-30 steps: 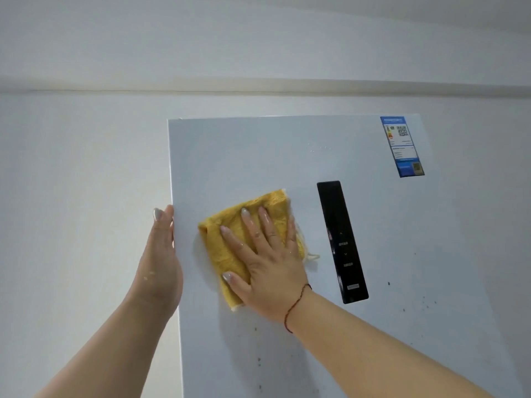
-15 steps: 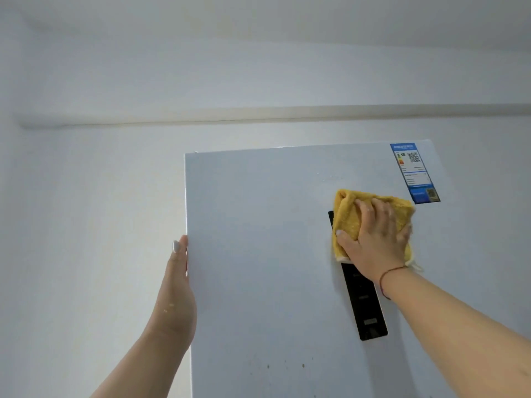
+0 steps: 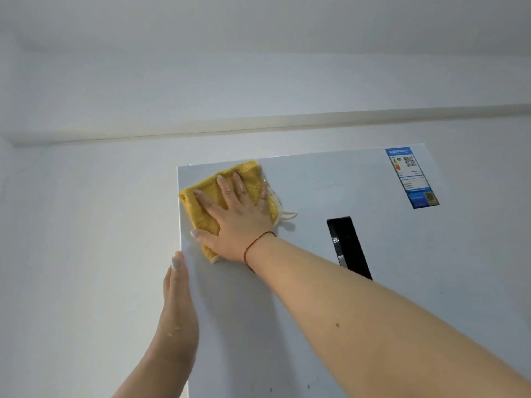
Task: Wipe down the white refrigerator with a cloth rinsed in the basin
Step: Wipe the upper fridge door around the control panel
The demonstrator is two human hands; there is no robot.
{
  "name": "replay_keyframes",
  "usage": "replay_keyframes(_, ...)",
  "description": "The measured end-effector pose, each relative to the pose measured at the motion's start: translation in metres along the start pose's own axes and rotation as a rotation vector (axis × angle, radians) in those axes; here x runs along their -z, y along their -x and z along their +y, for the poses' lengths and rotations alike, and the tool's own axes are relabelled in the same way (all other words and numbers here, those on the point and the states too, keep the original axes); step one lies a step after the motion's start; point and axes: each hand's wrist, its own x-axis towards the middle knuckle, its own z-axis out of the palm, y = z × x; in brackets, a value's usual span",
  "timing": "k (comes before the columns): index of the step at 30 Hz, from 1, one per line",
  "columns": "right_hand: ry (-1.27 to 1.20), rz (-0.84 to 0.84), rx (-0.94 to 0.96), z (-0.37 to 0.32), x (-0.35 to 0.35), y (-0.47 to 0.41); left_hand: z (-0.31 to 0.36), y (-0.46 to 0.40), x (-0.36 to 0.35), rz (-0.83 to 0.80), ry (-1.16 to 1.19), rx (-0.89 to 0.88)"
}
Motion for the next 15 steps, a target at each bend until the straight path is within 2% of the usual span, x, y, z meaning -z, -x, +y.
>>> replay_keyframes(2,0.013,0.011,0.043,0.008,-0.001,-0.001,0.001,-0.005,-0.001,0.115,-0.249,-0.05)
replay_keyframes(3,0.02,0.01,0.071,0.016,0.001,-0.002,0.004,-0.006,-0.006,0.138,-0.405,-0.131)
replay_keyframes(5,0.031,0.012,0.131,0.033,0.005,-0.002,0.01,-0.009,-0.019,0.103,-0.617,-0.285)
replay_keyframes(8,0.05,0.032,0.16,0.058,0.01,0.0,0.016,-0.018,-0.045,0.041,-0.805,-0.405)
replay_keyframes(11,0.05,0.05,0.105,0.093,0.014,0.004,0.013,-0.025,-0.068,-0.015,-0.977,-0.444)
replay_keyframes(15,0.032,0.071,-0.07,0.16,0.016,0.024,0.005,-0.031,-0.096,-0.06,-1.23,-0.497)
